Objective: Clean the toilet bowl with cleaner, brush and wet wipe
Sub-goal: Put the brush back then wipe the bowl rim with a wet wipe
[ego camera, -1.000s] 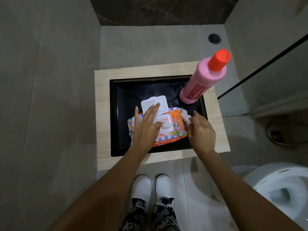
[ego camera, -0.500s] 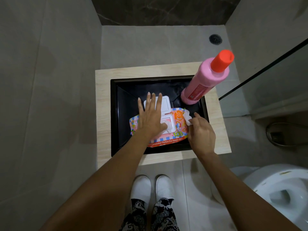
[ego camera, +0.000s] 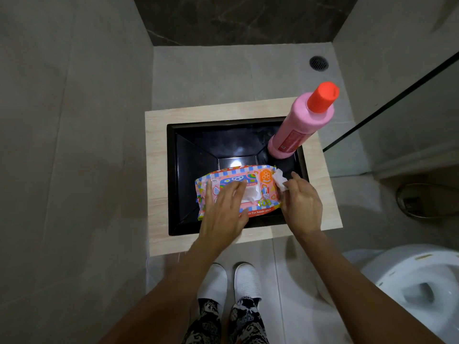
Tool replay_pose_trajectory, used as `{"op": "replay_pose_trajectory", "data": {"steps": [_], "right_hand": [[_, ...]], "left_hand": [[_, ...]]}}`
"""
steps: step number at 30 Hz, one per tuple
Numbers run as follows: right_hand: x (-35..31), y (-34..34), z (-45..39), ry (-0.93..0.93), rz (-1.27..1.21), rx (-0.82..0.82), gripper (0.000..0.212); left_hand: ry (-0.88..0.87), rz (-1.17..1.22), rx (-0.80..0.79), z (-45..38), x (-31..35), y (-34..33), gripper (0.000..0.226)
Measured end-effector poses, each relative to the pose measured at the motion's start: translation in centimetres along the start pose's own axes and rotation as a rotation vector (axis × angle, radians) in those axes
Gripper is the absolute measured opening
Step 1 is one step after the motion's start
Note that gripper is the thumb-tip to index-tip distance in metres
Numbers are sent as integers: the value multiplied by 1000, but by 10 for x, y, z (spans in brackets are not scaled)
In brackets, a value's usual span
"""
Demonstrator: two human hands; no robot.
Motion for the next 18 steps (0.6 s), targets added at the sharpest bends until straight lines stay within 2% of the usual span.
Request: {"op": "replay_pose_trajectory", "data": {"steps": [3, 10, 18], "right_hand": [[0, -1, 2, 1, -11, -13, 23], [0, -12, 9, -6, -35, -61, 28], [2, -17, 17, -35, -87, -61, 32]], "left_hand": [[-27, -8, -85, 18, 7, -16, 54], [7, -138, -281, 33, 4, -55, 61], [68, -142, -315, 34, 0, -65, 60]]}}
Point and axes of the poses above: each hand's wrist, its own z-axis away from the middle knuckle, its own y-axis out of the back of the hand, x = y × z, the point moved 10 cm from there along -z, towards the middle knuckle, and after that the axes turned 12 degrees about y, right-handed, at the moved point
